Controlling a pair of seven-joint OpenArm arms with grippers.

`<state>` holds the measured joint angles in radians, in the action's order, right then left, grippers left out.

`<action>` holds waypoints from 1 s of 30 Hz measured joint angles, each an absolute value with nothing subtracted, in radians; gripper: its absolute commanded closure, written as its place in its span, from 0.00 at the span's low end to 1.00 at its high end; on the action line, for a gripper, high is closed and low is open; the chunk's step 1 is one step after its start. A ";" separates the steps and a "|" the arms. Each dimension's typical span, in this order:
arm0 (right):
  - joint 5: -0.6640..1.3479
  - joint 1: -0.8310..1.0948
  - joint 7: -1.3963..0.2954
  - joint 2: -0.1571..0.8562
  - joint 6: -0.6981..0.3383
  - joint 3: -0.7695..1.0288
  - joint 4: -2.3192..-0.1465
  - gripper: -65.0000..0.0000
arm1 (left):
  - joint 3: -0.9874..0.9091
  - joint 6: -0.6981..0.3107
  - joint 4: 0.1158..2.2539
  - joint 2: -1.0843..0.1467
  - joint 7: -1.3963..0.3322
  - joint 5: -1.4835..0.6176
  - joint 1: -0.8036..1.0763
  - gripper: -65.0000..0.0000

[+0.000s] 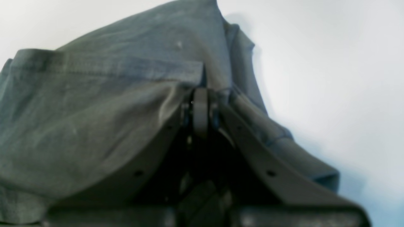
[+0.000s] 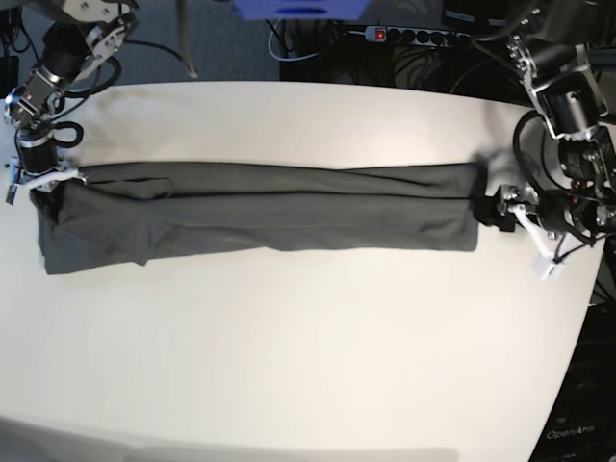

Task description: Fold the T-shirt properly

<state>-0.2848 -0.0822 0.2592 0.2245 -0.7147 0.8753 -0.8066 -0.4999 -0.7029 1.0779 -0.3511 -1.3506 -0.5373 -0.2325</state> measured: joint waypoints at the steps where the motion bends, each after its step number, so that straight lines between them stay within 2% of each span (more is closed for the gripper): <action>1: -0.285 -0.082 0.260 0.224 -0.714 0.875 -0.807 1.00 | -0.500 -0.703 1.074 -0.346 -1.342 -0.540 -0.233 0.18; 14: -0.285 -0.082 0.260 0.224 -0.715 0.875 -0.807 1.00 | -0.377 -0.707 1.069 -0.336 -1.316 -0.549 -0.245 0.18; 22: -0.285 -0.082 0.260 0.221 -0.714 0.875 -0.807 1.00 | -0.266 -0.715 0.994 -0.381 -1.281 -0.601 -0.269 0.18; 30: -0.285 -0.082 0.260 0.221 -0.715 0.875 -0.807 1.00 | -0.234 -0.732 0.992 -0.390 -1.261 -0.548 -0.270 0.18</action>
<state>-0.2848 -0.0818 0.2596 0.2211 -0.7155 0.8753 -0.8066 -0.2340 -0.7319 0.9924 -0.3897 -1.2610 -0.5484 -0.2703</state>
